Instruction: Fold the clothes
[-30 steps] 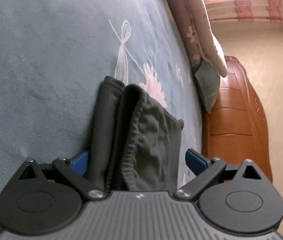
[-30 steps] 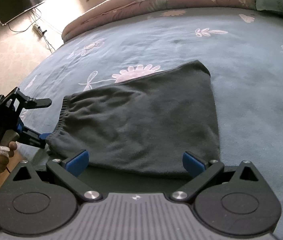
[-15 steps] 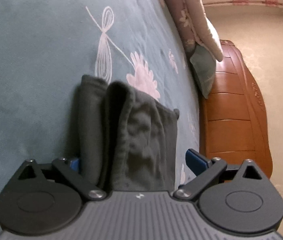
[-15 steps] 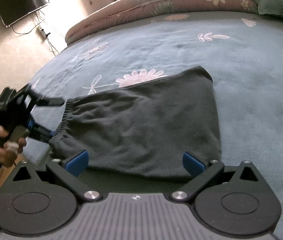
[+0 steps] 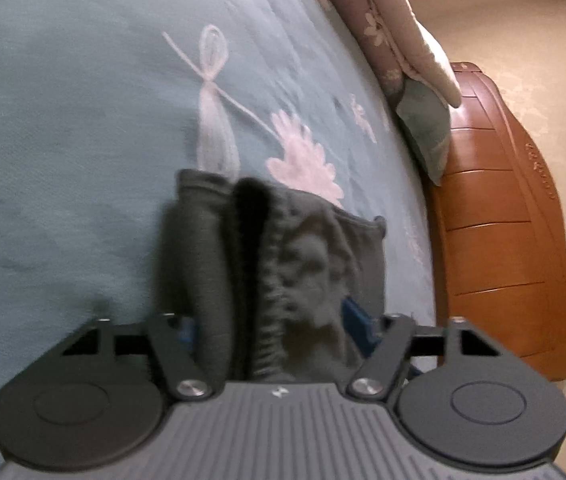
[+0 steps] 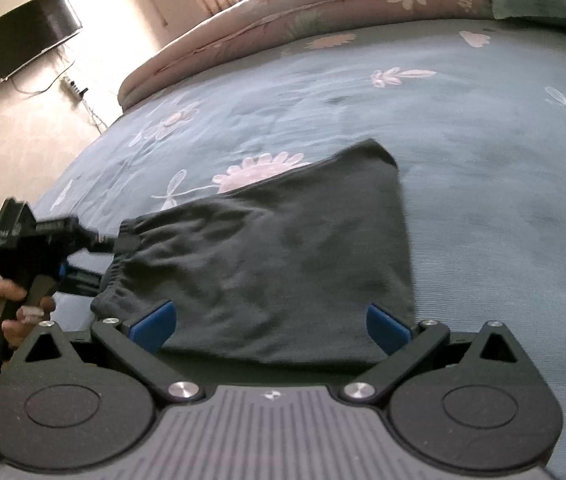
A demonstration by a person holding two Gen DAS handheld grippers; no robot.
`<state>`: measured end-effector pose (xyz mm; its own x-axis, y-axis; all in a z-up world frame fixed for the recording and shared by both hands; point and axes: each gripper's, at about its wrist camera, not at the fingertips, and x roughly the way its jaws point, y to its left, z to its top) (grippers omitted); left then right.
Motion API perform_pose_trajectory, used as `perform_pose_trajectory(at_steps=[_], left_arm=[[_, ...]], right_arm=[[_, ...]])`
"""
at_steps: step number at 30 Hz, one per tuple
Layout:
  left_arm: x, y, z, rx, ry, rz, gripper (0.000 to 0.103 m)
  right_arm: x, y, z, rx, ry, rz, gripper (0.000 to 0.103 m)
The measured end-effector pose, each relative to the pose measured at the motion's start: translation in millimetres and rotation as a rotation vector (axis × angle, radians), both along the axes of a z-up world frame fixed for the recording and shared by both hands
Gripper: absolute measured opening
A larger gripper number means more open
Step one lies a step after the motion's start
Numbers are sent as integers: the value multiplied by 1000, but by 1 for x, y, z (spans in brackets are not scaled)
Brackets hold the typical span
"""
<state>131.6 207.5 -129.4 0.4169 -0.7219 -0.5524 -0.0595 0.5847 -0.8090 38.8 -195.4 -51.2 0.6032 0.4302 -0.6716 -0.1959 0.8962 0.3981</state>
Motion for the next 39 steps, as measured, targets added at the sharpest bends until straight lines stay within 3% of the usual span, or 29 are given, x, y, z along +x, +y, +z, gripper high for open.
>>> perform_pose_trajectory(at_steps=[8,15,18,23,26,32,39], left_arm=[[-2,-1,8,76,-20,-36,60],[-3,2,6,50,-9,-16,60],[-2,3,5,38,1,-8,60],[-1,3,4,28,14,-1,60],[-2,4,5,24,15,2,60],[-1,7,2,-3,20,12,60],[-1,7,0,-19,25,21,60]], right_arm=[[32,-49,-7,184,22,-57,103],[86,-90,-51,389,217,-50,103],[104,-94,-64,494,235,-31,103],[139,-80,-68,513,235,28,103],[144,-79,-68,529,246,39,103],[115,-80,-67,543,313,149,103],[145,-63,-66,560,318,149,103]])
